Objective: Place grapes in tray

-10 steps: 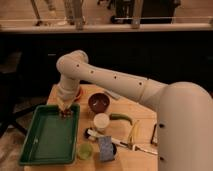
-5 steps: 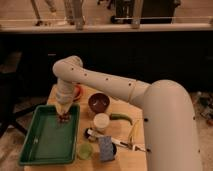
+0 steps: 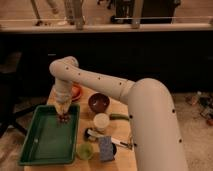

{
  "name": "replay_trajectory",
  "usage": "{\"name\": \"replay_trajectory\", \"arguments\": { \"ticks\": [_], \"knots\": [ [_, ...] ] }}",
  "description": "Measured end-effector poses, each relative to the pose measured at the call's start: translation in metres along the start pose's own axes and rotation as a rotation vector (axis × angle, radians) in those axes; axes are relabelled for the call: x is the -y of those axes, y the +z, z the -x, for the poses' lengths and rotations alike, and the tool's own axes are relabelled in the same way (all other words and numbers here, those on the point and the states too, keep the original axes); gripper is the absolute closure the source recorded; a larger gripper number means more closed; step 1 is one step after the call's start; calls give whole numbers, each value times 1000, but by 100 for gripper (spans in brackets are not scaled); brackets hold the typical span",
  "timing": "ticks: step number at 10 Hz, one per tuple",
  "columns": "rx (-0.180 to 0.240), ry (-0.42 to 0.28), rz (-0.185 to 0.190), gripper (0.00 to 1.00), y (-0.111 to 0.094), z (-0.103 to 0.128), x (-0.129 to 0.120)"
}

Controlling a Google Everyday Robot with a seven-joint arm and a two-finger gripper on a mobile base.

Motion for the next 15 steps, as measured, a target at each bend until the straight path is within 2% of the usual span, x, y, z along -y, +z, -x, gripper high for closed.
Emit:
{"name": "replay_trajectory", "arguments": {
  "ticks": [6, 7, 9, 13, 15],
  "knots": [
    [42, 25, 7, 100, 8, -2, -14],
    [42, 26, 7, 96, 8, -2, -14],
    [42, 27, 7, 79, 8, -2, -14],
    [42, 28, 7, 36, 8, -2, -14],
    [43, 28, 6, 22, 9, -2, -14]
  ]
}}
